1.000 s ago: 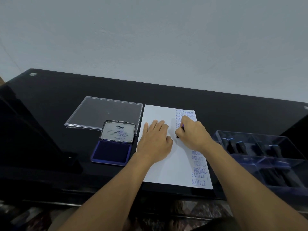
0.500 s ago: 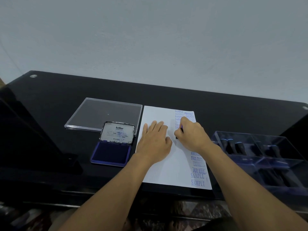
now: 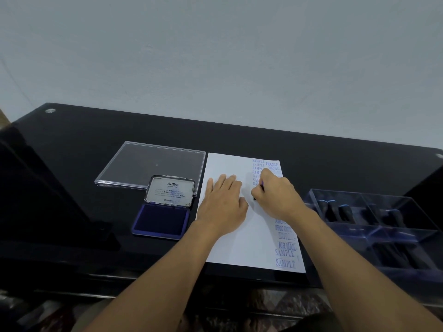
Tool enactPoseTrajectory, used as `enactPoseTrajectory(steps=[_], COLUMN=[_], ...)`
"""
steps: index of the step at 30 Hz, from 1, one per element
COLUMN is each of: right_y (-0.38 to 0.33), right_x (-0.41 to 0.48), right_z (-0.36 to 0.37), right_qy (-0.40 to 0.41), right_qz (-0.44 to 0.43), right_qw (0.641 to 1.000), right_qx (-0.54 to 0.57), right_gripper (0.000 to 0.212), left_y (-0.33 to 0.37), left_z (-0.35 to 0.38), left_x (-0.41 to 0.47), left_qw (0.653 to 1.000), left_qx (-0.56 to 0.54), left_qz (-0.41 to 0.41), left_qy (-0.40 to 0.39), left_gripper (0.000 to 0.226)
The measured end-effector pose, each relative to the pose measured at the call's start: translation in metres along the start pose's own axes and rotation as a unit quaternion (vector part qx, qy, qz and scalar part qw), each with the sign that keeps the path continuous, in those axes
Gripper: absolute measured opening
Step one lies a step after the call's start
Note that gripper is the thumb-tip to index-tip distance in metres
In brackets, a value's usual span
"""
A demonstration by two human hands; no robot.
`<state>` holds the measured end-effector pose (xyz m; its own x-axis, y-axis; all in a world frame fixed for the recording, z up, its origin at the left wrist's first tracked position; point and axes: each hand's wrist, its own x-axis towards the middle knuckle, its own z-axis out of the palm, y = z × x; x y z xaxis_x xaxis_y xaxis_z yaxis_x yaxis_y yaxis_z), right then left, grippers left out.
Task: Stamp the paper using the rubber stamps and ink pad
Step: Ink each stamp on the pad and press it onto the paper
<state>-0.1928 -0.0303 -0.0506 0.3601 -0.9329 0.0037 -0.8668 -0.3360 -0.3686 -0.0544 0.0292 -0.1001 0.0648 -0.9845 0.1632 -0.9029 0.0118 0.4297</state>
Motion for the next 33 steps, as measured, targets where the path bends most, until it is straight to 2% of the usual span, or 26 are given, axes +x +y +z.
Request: enactPoseTrajectory(steps=[12, 19, 33], right_y=[-0.002, -0.001, 0.01], right_x=[0.001, 0.006, 0.006], right_z=[-0.009, -0.05, -0.069], right_qy=[-0.026, 0.07, 0.1], right_qz=[0.009, 0.018, 0.021], right_qw=[1.0, 0.995, 0.99], right_qx=[-0.008, 0.064, 0.092], right_gripper=[0.023, 0.018, 0.016], left_y=[0.0, -0.001, -0.001], left_z=[-0.002, -0.003, -0.007], left_x=[0.0, 0.002, 0.007], left_qw=[1.0, 1.0, 0.998], left_qx=[-0.006, -0.018, -0.06], left_qz=[-0.003, -0.007, -0.026], left_qy=[-0.008, -0.018, -0.024], left_gripper=[0.049, 0.049, 0.048])
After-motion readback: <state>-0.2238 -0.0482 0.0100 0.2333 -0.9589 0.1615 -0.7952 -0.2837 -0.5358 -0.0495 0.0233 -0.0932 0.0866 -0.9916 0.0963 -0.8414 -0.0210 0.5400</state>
